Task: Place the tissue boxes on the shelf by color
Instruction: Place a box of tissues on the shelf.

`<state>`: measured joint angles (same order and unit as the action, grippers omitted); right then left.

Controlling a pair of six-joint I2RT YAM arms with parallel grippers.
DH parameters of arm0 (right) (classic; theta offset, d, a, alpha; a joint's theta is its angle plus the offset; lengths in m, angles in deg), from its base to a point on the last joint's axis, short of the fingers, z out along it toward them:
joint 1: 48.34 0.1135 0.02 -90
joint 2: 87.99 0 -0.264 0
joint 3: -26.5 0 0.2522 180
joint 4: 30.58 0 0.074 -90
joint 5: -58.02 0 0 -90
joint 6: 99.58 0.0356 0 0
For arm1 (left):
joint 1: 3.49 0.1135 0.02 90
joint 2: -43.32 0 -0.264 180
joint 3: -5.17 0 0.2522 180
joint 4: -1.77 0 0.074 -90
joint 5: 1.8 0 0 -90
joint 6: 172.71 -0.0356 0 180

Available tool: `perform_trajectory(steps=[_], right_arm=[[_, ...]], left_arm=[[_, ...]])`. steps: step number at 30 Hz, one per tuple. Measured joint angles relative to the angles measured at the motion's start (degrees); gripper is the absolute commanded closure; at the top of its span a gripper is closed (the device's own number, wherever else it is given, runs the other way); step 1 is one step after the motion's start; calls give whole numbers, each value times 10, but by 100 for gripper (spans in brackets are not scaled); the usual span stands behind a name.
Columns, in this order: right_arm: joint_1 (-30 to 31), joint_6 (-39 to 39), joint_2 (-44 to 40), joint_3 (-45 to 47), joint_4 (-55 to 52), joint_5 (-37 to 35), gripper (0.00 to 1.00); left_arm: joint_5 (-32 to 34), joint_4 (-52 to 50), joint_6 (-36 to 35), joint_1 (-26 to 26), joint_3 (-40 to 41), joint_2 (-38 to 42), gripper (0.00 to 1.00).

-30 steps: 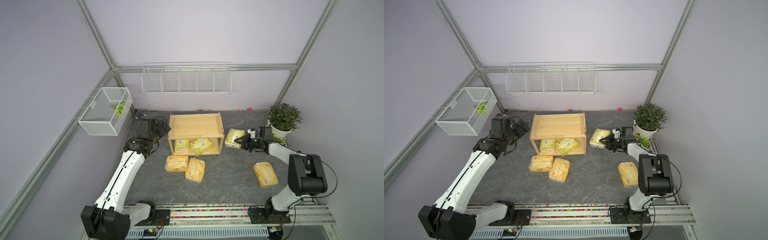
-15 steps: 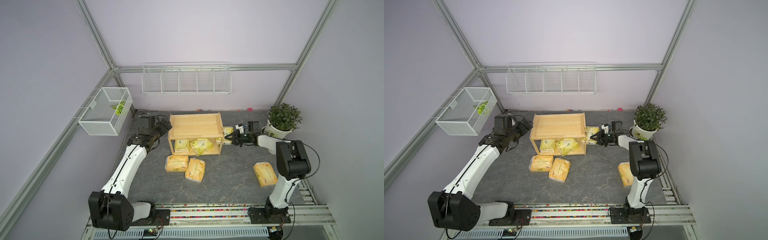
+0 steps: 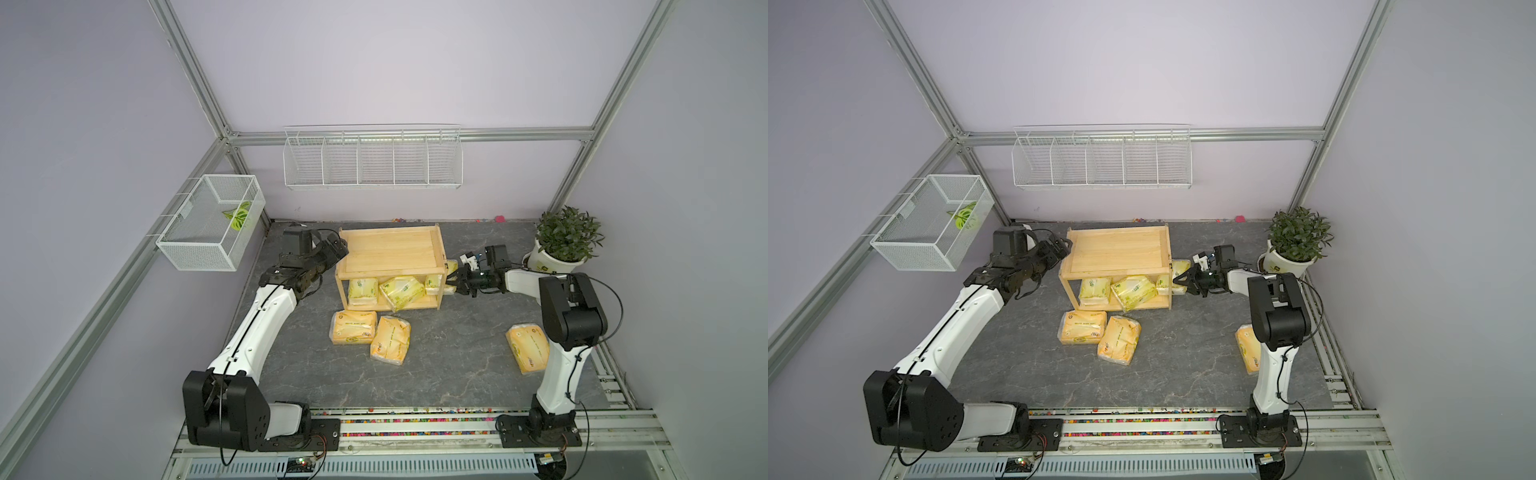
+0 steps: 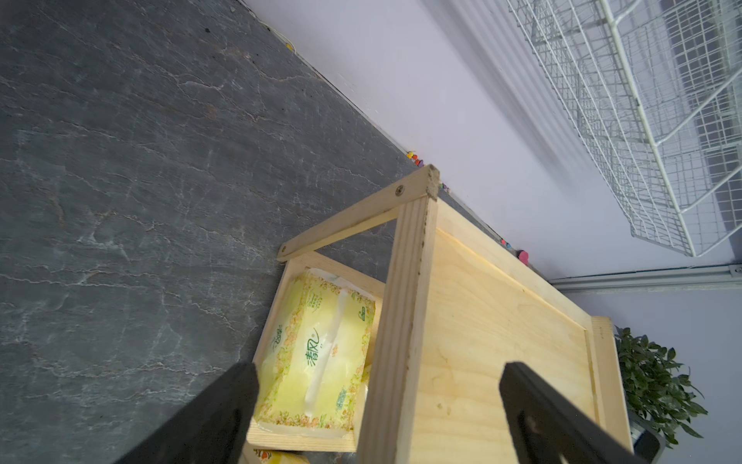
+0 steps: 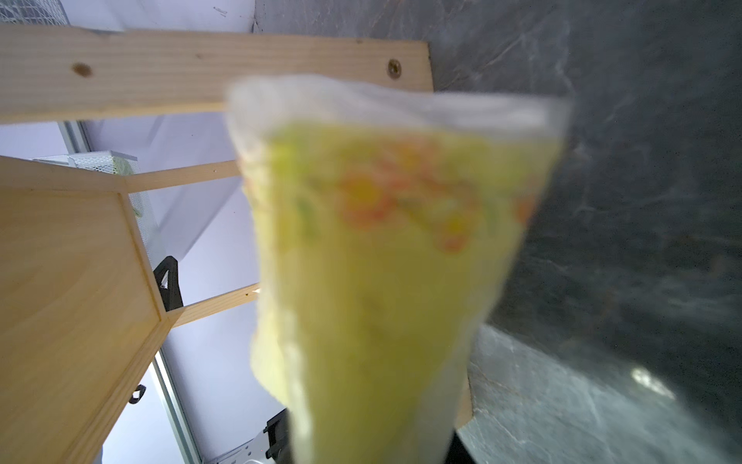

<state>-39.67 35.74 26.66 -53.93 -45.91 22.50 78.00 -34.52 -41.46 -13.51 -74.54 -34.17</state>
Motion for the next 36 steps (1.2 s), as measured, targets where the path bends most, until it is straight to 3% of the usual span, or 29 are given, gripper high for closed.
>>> perform_trajectory(steps=[26, 36], right_arm=[[-22, -106, -35, 24, -86, 12, 84], [15, -125, -4, -19, -117, 22, 86]], left_arm=[[-68, 15, -24, 0, 0, -17, 0], [-87, 17, -28, 0, 0, -28, 0]])
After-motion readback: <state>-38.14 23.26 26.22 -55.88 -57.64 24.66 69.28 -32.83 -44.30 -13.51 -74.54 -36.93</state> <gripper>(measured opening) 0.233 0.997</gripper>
